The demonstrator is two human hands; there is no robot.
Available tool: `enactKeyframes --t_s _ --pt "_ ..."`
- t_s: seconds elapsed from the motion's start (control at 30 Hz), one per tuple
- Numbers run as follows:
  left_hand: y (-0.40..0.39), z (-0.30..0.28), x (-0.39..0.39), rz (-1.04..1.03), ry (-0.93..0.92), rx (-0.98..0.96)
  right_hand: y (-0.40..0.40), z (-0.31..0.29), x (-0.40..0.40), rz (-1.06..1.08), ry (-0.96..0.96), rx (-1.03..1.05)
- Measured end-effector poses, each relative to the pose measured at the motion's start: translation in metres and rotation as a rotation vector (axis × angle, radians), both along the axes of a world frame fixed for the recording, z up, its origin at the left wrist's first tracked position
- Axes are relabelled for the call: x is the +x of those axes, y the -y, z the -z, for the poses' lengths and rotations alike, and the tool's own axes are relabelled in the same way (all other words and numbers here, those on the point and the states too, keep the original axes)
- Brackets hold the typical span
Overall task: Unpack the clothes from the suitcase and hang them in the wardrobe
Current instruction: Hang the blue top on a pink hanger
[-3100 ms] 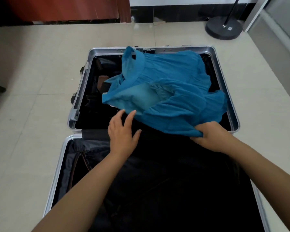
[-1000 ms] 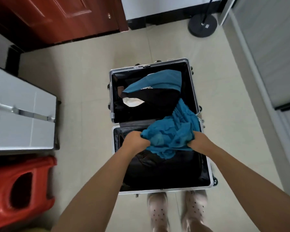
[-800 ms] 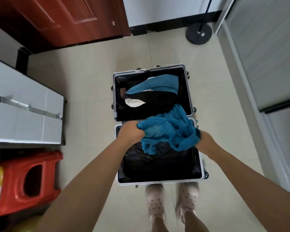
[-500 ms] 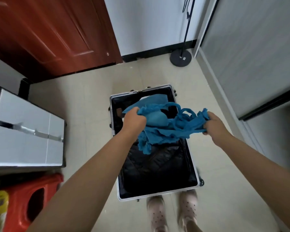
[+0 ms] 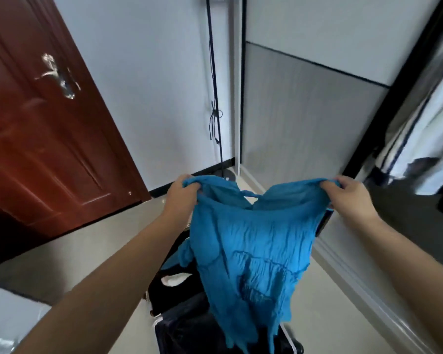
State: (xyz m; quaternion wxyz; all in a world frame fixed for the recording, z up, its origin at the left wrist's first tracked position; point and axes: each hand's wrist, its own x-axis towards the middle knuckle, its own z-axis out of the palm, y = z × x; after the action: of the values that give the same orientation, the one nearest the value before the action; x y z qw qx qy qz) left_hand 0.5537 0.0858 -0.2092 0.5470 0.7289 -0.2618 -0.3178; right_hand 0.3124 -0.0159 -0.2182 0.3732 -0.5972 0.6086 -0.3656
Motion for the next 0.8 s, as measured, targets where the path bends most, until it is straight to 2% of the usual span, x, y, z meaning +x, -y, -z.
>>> enactKeyframes --t_s 0.1,0.17,0.27,0.37,0.5,0.57,0.67,0.8 --pt "0.019 -0.031 -0.027 -0.002 -0.016 -0.097 -0.010 -0.040 -0.042 0.119 0.086 -0.097" --pt "0.030 -0.053 -0.050 0.016 -0.060 -0.164 -0.018 -0.069 -0.068 0.071 0.069 -0.096" --pt "0.051 -0.091 -0.099 0.127 -0.123 -0.245 -0.035 -0.110 -0.112 -0.019 0.116 -0.038" --pt "0.070 -0.139 -0.164 0.317 -0.277 -0.371 -0.047 -0.150 -0.153 0.049 0.299 -0.007" --pt "0.082 -0.203 -0.230 0.513 -0.084 -0.506 -0.049 -0.193 -0.217 0.223 0.243 -0.162" --pt "0.087 -0.224 -0.252 0.583 -0.063 -0.537 -0.051 -0.205 -0.255 0.240 0.332 -0.146" --pt "0.096 -0.237 -0.280 0.759 -0.029 -0.431 -0.053 -0.217 -0.306 0.282 0.415 -0.145" --pt "0.119 -0.241 -0.322 0.745 -0.308 -0.165 -0.049 -0.230 -0.370 0.349 0.696 -0.133"
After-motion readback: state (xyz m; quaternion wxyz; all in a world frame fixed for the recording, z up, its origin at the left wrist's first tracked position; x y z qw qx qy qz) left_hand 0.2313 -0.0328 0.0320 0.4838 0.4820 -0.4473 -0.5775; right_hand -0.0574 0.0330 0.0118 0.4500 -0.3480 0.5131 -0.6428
